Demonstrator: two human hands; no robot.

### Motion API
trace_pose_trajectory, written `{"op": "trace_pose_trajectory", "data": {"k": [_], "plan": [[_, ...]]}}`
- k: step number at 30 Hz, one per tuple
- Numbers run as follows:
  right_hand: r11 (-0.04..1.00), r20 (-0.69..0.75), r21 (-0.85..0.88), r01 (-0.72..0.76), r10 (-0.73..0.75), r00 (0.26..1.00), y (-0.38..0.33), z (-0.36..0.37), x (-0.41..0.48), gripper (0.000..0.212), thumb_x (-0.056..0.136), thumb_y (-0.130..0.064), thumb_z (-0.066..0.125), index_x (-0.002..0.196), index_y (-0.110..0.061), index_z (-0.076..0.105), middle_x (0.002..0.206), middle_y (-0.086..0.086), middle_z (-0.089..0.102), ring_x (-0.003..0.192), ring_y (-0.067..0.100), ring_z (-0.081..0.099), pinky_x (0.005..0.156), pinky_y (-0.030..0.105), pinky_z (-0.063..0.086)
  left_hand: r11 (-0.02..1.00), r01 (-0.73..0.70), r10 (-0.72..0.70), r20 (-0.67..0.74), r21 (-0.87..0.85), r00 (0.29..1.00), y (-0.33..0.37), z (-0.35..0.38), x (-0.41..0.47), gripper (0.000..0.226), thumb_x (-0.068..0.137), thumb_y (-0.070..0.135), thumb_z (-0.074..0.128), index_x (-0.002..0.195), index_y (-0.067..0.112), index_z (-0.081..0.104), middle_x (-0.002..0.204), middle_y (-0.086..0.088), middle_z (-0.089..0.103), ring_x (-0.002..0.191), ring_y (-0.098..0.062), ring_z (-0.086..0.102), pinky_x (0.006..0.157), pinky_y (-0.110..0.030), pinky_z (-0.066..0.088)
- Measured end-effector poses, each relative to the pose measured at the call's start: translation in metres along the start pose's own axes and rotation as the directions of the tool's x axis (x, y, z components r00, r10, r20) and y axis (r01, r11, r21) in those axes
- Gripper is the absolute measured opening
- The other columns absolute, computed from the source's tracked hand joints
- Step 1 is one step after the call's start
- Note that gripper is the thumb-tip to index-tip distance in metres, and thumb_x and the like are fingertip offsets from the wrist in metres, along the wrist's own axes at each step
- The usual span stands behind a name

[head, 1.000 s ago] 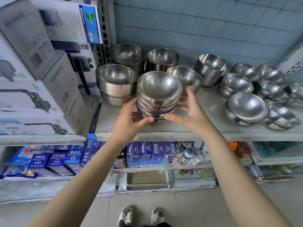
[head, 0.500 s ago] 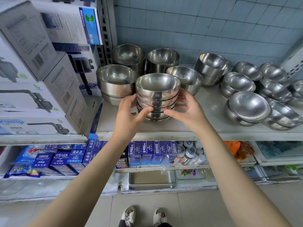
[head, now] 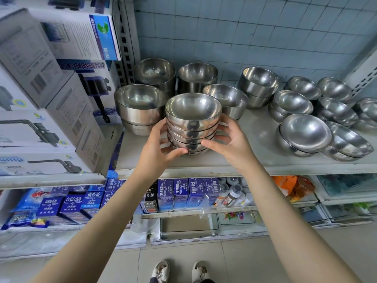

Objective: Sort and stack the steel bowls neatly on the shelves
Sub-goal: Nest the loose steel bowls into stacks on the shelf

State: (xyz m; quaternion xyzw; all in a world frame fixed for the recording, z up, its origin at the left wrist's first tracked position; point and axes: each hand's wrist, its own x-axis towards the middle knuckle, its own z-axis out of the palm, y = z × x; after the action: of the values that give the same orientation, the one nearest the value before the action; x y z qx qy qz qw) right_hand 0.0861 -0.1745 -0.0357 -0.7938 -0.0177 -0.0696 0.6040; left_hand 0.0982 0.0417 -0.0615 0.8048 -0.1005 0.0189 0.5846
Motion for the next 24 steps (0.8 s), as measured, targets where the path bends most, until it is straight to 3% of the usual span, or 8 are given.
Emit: {"op": "trace_pose_trajectory", "data": {"k": [3,6,8,11,15,21,24], "plan": [[1.000,-0.014,0.017,-0.002,0.003,1.000,0.004,-0.006,-0.006,0.081,0.065,-0.029,0.087,0.135,-0.035,0.048,0.128,-0.003,0.063,0.116,0.008,0.062,0.099,0.032,0.051,1.000,0.014,-0.015,0.014,0.014,1.000,0.003,0.005,-0.002,0.096,0.073,0.027,0.085,0.150,0.022,0.029,0.135,0.013,0.046,0.113,-0.012,0.057,0.080,0.002,0.042],[1.000,-0.022,0.023,-0.018,0.018,1.000,0.011,-0.025,-0.017,0.078,0.070,-0.020,0.087,0.134,-0.038,0.047,0.130,-0.001,0.060,0.116,0.010,0.062,0.099,0.031,0.052,1.000,0.014,-0.013,0.056,-0.002,0.998,0.009,0.019,-0.007,0.096,0.070,0.031,0.086,0.149,0.025,0.030,0.135,0.013,0.047,0.112,-0.013,0.058,0.087,-0.010,0.047],[0.999,-0.027,0.019,-0.039,0.040,0.999,0.017,-0.043,-0.025,0.083,0.068,-0.024,0.088,0.139,-0.034,0.046,0.133,-0.001,0.059,0.119,0.011,0.061,0.101,0.033,0.051,1.000,0.026,-0.025,0.079,-0.007,0.997,0.014,0.034,-0.008,0.102,0.067,0.034,0.087,0.150,0.023,0.028,0.138,0.010,0.047,0.112,-0.013,0.058,0.094,-0.021,0.049],[0.998,-0.042,-0.003,-0.067,0.067,0.997,0.024,-0.075,-0.031,0.092,0.061,-0.039,0.087,0.142,-0.033,0.044,0.134,-0.005,0.059,0.124,0.010,0.057,0.105,0.039,0.048,0.999,0.029,-0.024,0.133,-0.036,0.991,0.023,0.066,-0.005,0.097,0.070,0.030,0.088,0.149,0.022,0.032,0.143,0.006,0.046,0.110,-0.009,0.058,0.090,-0.011,0.049],[0.997,-0.059,-0.038,-0.072,0.070,0.996,0.027,-0.118,-0.034,0.087,0.064,-0.039,0.086,0.141,-0.040,0.044,0.134,-0.006,0.061,0.124,0.013,0.058,0.108,0.043,0.045,0.994,0.033,-0.014,0.174,-0.104,0.985,0.036,0.112,0.002,0.084,0.076,0.025,0.085,0.146,0.025,0.037,0.143,0.003,0.042,0.116,-0.010,0.053,0.089,-0.007,0.047],[0.998,-0.048,0.010,-0.065,0.066,0.997,0.031,-0.154,-0.032,0.074,0.076,-0.013,0.083,0.123,-0.057,0.047,0.142,0.000,0.053,0.121,0.009,0.060,0.099,0.027,0.050,0.988,0.040,-0.010,0.194,-0.149,0.981,0.046,0.147,0.013,0.082,0.079,0.018,0.083,0.145,0.027,0.036,0.138,0.011,0.035,0.109,0.002,0.050,0.081,-0.001,0.045],[0.997,-0.056,0.043,-0.058,0.060,0.997,0.034,-0.157,-0.032,0.072,0.074,-0.016,0.084,0.121,-0.058,0.048,0.142,0.002,0.053,0.121,0.009,0.060,0.096,0.022,0.050,0.981,0.077,-0.039,0.203,-0.180,0.978,0.047,0.153,0.015,0.084,0.079,0.016,0.082,0.147,0.030,0.034,0.139,0.013,0.031,0.110,0.006,0.047,0.083,-0.009,0.047]]}}
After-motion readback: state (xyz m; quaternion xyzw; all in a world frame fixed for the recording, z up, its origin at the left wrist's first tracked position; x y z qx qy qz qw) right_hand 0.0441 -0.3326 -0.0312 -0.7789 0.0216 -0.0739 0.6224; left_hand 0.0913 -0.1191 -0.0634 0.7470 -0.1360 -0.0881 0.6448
